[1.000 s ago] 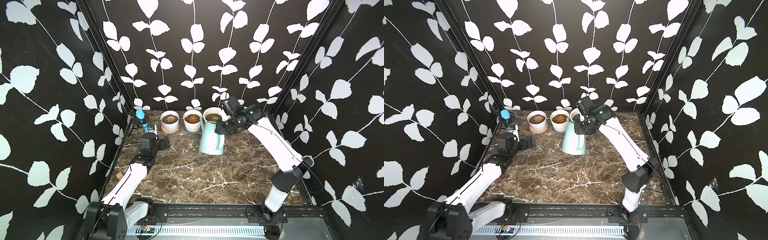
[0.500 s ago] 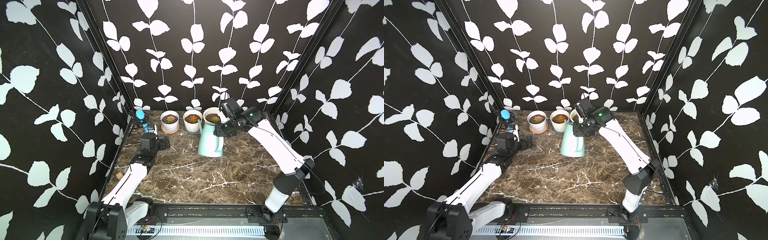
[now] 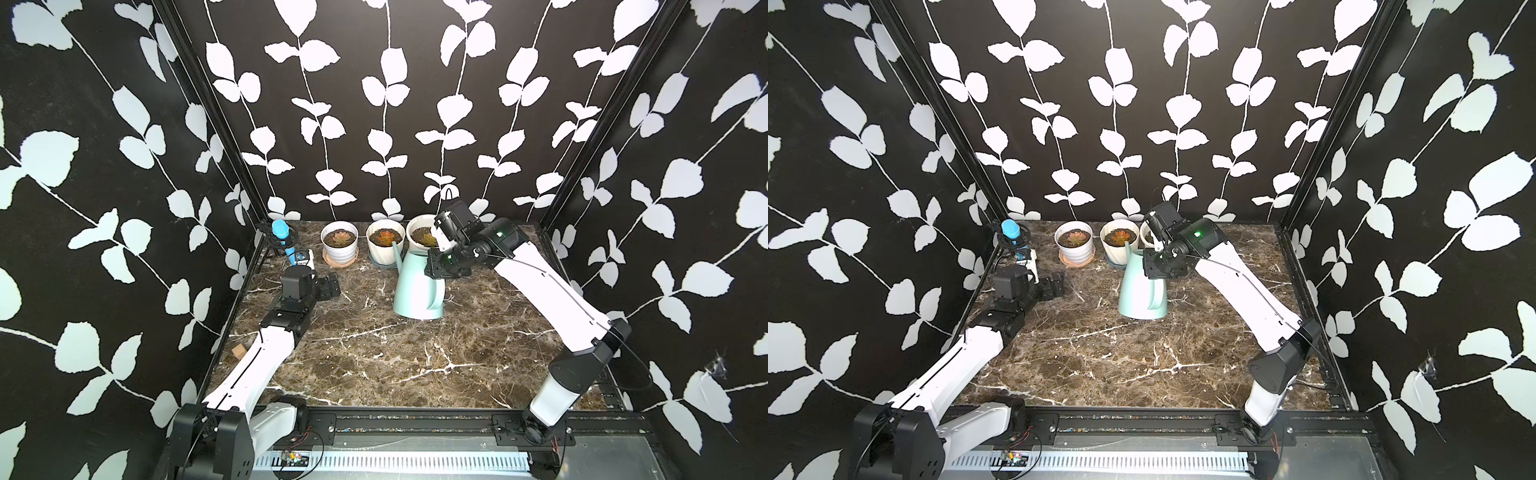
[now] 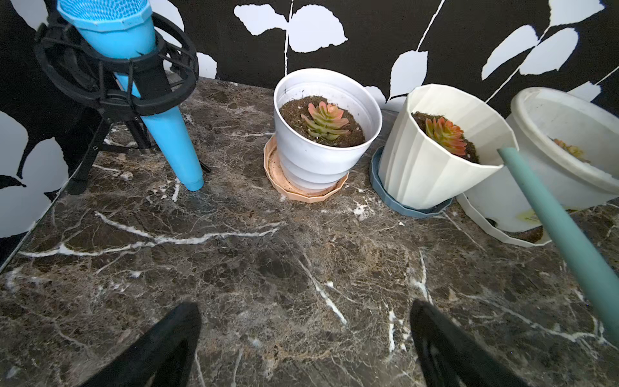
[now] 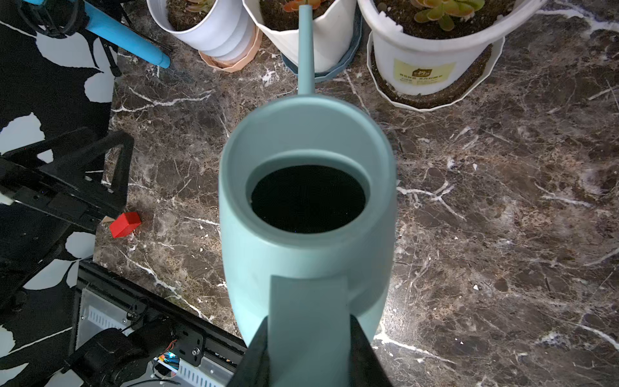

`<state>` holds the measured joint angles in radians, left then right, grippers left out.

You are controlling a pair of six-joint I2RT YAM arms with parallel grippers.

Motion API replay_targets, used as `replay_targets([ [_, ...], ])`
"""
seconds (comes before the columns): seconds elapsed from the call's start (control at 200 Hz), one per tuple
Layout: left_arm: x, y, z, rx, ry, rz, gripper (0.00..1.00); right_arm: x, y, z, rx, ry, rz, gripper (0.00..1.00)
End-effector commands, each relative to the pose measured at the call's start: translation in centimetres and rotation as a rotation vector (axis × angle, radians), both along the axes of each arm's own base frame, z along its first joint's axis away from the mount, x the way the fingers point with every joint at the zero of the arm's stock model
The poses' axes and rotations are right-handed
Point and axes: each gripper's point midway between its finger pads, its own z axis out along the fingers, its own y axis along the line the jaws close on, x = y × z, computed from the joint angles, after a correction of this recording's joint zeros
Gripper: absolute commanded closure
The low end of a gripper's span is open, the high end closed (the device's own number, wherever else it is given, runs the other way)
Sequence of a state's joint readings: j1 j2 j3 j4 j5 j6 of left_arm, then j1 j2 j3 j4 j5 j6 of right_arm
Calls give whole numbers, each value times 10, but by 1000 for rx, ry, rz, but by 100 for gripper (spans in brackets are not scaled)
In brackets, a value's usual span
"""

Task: Water the succulent around the soil edge
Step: Water the soil of the potted plant with water.

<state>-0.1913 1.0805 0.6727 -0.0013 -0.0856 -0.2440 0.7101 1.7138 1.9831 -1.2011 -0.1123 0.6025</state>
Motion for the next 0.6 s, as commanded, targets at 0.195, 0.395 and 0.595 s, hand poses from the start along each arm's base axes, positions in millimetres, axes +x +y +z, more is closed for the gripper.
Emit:
replay_targets([
  [0.195,5,-4,20,-14,-48,-12,1,-5,10,20,58,-56,12,100],
  [0.395,4,-4,19,-13,-48,-10,1,-3,18,22,72,-63,19,100],
  [0.595,5,-4,20,-14,-49,-10,1,2,28,22,84,-59,29,100],
])
